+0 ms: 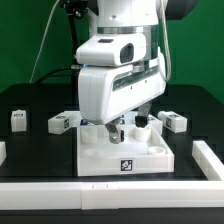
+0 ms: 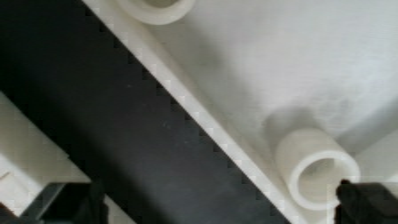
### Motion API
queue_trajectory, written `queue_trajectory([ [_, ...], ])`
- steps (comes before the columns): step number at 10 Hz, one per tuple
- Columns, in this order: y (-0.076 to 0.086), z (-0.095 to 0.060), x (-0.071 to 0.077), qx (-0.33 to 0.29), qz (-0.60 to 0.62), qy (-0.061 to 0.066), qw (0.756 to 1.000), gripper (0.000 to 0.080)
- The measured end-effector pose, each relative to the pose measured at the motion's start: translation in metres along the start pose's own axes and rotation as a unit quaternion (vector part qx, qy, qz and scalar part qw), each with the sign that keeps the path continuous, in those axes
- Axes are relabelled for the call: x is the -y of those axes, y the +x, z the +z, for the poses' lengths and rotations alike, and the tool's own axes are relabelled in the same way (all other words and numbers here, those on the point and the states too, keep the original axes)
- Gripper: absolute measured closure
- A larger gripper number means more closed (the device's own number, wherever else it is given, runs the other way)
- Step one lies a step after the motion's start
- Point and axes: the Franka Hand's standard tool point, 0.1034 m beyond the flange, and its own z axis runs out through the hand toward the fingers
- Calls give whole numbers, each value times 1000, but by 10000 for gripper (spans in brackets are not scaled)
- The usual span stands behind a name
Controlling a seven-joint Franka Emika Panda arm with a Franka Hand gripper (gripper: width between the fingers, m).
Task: Assemble one leg
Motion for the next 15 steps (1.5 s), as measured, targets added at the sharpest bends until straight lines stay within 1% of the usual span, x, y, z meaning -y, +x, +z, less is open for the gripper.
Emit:
queue_trajectory([
  [1,0,0,0,0,0,0,1000,150],
  [2,-1,0,1,-1,-9,-3,1000,150],
  [3,-8,-1,11,-4,-32,-10,999,150],
  [5,-23,-2,33,-5,-68,-17,998,150],
  [6,-29,-5,42,-2,-97,-20,995,150],
  [7,-31,-7,46,0,-100,-18,995,150],
  [11,-32,-5,46,0,-99,-18,995,150],
  [12,-32,-5,46,-2,-110,-23,994,150],
  [13,-40,0,58,-15,-163,-48,985,150],
  [14,-54,4,78,-13,-209,-52,976,150],
  [15,-61,7,91,-7,-256,-49,965,150],
])
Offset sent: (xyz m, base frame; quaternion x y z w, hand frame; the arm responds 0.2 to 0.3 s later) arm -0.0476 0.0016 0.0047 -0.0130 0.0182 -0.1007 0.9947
